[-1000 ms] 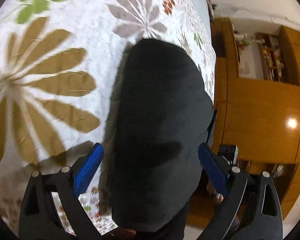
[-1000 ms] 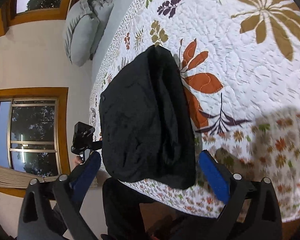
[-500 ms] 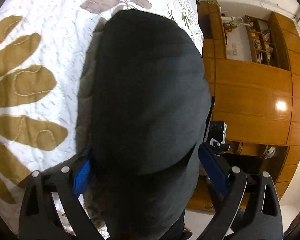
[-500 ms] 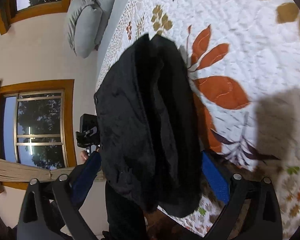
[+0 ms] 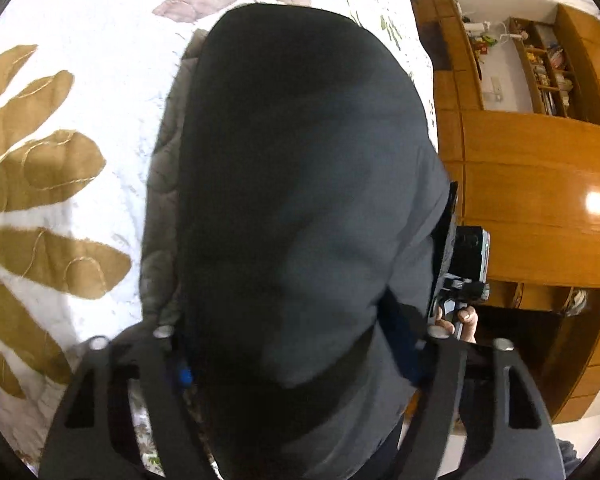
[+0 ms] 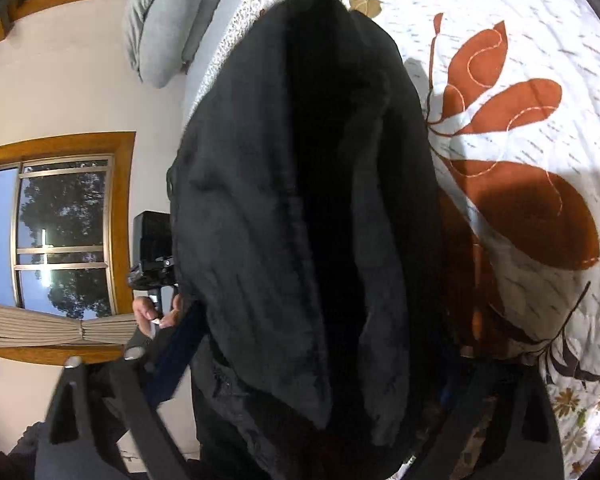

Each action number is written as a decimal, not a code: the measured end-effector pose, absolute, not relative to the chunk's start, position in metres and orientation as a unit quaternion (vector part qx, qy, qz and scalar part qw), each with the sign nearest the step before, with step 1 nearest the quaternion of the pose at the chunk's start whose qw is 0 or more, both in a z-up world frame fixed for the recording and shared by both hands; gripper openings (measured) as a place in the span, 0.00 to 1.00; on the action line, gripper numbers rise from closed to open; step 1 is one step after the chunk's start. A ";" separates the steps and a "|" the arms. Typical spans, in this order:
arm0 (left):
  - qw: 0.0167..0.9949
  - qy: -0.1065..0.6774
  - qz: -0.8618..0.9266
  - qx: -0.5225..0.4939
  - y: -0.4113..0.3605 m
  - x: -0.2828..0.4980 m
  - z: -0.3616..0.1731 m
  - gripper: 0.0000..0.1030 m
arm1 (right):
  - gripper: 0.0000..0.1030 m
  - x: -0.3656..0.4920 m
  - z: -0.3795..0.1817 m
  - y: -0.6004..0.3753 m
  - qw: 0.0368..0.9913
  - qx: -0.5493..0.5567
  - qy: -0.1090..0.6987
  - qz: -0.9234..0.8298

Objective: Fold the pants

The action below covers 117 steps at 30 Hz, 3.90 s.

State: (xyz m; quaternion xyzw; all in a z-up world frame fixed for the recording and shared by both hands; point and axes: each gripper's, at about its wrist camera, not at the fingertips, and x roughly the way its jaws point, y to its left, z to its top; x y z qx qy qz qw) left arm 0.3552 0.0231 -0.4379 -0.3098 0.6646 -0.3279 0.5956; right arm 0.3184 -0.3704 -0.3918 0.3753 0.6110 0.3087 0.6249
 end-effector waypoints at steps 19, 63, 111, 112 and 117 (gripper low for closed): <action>0.653 0.610 -0.318 -0.318 0.067 0.380 -0.379 0.32 | 0.35 0.370 -0.322 -0.319 0.665 0.334 0.579 0.333; 0.759 0.584 -0.164 -0.237 0.170 0.467 -0.383 0.74 | 0.73 0.487 -0.330 -0.256 0.702 0.290 0.597 0.257; 0.938 0.345 -0.002 -0.023 0.061 0.018 -0.025 0.97 | 0.96 0.050 -0.016 -0.184 0.911 0.066 0.374 0.159; 0.938 0.344 -0.004 -0.026 0.061 0.011 -0.022 0.97 | 0.96 0.045 -0.013 -0.182 0.913 0.062 0.371 0.159; 0.938 0.345 0.000 -0.023 0.061 -0.023 -0.010 0.97 | 0.96 0.019 0.003 -0.173 0.922 0.041 0.349 0.161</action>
